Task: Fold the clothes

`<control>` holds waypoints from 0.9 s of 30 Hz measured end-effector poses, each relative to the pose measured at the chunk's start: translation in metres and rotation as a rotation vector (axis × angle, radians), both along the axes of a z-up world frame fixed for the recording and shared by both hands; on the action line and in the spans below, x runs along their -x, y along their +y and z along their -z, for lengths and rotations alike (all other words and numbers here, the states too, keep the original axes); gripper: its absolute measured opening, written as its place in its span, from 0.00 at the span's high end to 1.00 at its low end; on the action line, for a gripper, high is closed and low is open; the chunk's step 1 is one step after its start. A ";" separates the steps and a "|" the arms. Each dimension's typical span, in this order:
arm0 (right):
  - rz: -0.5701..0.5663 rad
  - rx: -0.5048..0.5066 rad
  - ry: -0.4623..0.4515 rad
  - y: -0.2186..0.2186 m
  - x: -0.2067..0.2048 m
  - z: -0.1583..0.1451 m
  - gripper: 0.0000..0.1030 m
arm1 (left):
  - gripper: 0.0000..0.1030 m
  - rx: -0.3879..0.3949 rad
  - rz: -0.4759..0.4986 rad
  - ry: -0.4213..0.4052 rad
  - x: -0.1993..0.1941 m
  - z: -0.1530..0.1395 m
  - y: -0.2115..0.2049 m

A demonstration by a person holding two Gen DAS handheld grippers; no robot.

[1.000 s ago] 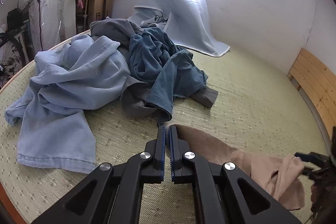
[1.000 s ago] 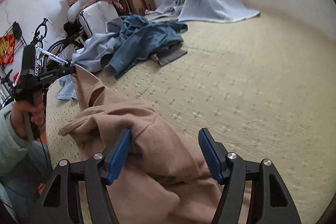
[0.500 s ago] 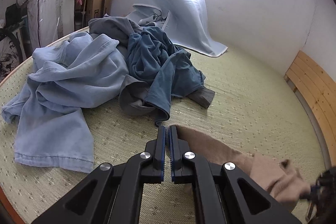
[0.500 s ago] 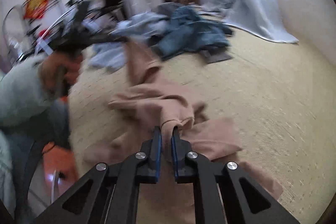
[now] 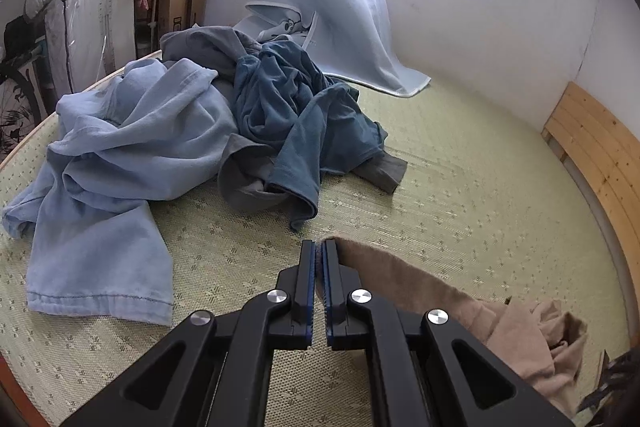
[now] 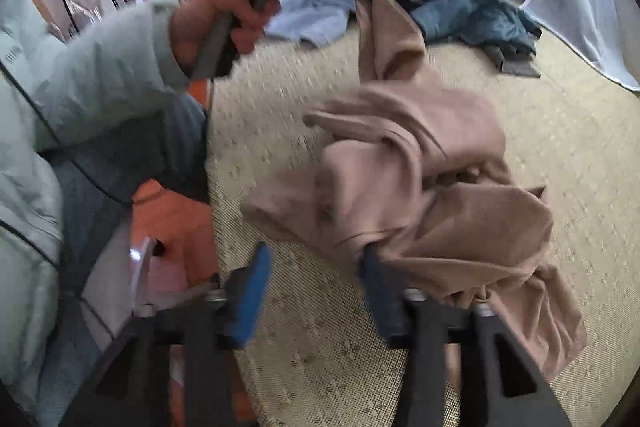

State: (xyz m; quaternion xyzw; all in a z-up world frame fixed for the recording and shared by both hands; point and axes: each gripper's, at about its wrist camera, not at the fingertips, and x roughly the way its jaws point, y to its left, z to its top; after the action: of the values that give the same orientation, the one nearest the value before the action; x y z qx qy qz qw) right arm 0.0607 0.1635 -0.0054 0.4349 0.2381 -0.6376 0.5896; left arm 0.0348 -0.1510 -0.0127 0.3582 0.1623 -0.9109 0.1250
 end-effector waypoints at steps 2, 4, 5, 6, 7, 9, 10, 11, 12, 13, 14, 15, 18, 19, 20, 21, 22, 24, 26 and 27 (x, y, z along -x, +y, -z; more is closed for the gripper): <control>0.033 0.071 0.016 0.006 0.005 -0.018 0.47 | 0.98 0.001 0.000 -0.006 0.000 0.001 0.000; 0.146 0.157 0.072 0.013 0.019 -0.034 0.48 | 0.98 -0.005 0.003 -0.008 0.000 0.002 0.001; 0.220 0.175 0.090 0.016 0.026 -0.040 0.47 | 0.98 -0.005 0.006 -0.008 0.000 0.002 0.002; 0.263 0.181 0.085 0.018 0.032 -0.042 0.48 | 0.98 -0.002 0.009 -0.008 0.000 0.002 0.003; 0.282 0.192 0.064 0.018 0.037 -0.042 0.49 | 0.98 0.002 0.012 -0.009 0.000 0.002 0.004; 0.300 0.195 0.038 0.014 0.043 -0.038 0.51 | 0.98 0.005 0.017 -0.012 0.001 0.003 0.005; 0.298 0.187 0.032 0.010 0.044 -0.034 0.52 | 0.98 0.003 0.019 -0.013 0.001 0.003 0.005; 0.292 0.162 0.016 0.004 0.045 -0.026 0.54 | 0.98 0.002 0.021 -0.015 0.002 0.003 0.005; 0.284 0.138 0.012 -0.002 0.046 -0.019 0.60 | 0.98 0.001 0.024 -0.016 0.001 0.003 0.006; 0.277 0.109 0.018 -0.007 0.048 -0.012 0.74 | 0.98 0.000 0.027 -0.016 0.001 0.003 0.006; 0.273 0.079 0.027 -0.012 0.045 -0.005 0.83 | 0.98 0.001 0.031 -0.016 0.001 0.002 0.006; 0.266 0.053 0.036 -0.017 0.044 0.000 0.92 | 0.98 0.000 0.034 -0.016 0.000 0.002 0.006; 0.219 0.051 0.073 -0.017 0.034 0.000 0.93 | 0.98 -0.002 0.044 -0.017 -0.002 0.002 0.005; 0.197 0.072 0.091 -0.014 0.028 -0.007 0.93 | 0.98 -0.001 0.047 -0.018 -0.002 0.001 0.004; 0.169 0.090 0.099 -0.013 0.022 -0.013 0.93 | 0.98 0.000 0.050 -0.019 -0.003 0.002 0.004; 0.149 0.103 0.105 -0.011 0.018 -0.016 0.93 | 0.98 0.001 0.054 -0.021 -0.004 0.002 0.004; 0.121 0.118 0.109 -0.011 0.010 -0.022 0.93 | 0.98 0.002 0.059 -0.025 -0.004 0.003 0.004; 0.055 0.117 0.102 -0.015 -0.005 -0.022 0.93 | 0.98 0.005 0.067 -0.035 -0.005 0.006 0.004; -0.034 0.079 0.073 -0.023 -0.022 -0.011 0.93 | 0.98 0.001 0.069 -0.041 -0.006 0.007 0.004; -0.053 0.056 0.068 -0.026 -0.026 -0.006 0.93 | 0.98 -0.002 0.069 -0.044 -0.007 0.008 0.004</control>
State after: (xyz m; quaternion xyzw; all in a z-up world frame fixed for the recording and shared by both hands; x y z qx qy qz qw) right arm 0.0863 0.1377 0.0007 0.3899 0.2512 -0.6427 0.6098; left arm 0.0415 -0.1470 -0.0204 0.3836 0.1481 -0.9064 0.0966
